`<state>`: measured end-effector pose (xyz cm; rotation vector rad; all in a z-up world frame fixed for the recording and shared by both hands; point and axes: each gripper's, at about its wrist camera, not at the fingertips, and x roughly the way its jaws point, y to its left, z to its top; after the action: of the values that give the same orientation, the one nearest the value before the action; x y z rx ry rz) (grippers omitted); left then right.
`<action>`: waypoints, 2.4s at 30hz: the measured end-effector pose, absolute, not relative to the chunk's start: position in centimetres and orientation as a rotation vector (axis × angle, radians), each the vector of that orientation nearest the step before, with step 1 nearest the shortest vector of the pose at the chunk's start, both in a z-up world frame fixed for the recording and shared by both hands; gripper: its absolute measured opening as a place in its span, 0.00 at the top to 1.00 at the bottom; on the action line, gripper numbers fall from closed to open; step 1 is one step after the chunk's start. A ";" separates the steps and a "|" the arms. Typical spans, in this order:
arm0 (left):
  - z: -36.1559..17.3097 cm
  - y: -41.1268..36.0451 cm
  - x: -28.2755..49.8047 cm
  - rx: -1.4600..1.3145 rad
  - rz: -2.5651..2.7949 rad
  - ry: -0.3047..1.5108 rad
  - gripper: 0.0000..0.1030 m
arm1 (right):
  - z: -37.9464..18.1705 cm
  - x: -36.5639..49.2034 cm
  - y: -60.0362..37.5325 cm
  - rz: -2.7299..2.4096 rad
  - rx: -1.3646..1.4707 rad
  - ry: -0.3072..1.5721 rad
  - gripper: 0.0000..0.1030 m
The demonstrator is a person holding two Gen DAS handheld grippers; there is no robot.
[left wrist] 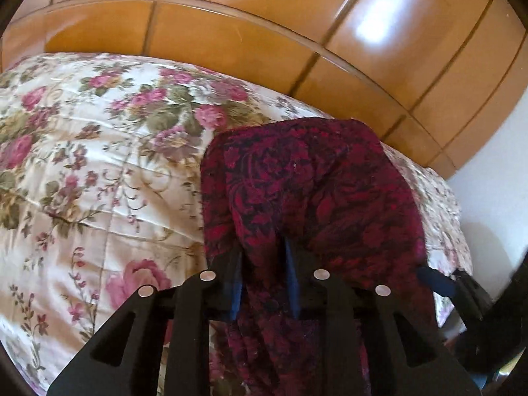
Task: Fold small clothes
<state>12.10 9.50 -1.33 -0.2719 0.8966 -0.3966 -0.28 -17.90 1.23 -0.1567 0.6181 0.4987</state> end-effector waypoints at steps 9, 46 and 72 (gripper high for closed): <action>0.6 6.7 9.9 -0.054 -0.334 0.794 0.78 | 5.2 3.1 -24.2 0.626 0.122 0.739 0.30; 1.1 7.9 6.7 -0.008 -0.138 0.751 0.51 | 4.5 12.7 -22.3 0.295 0.144 0.739 0.09; -1.4 10.6 8.1 -0.171 -0.221 0.827 0.32 | -5.5 11.1 -28.4 0.758 0.705 0.989 0.02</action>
<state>8.09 10.58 -1.42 -0.1711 0.8267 -0.2212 11.10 -28.42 -5.50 0.7048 0.9889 0.7575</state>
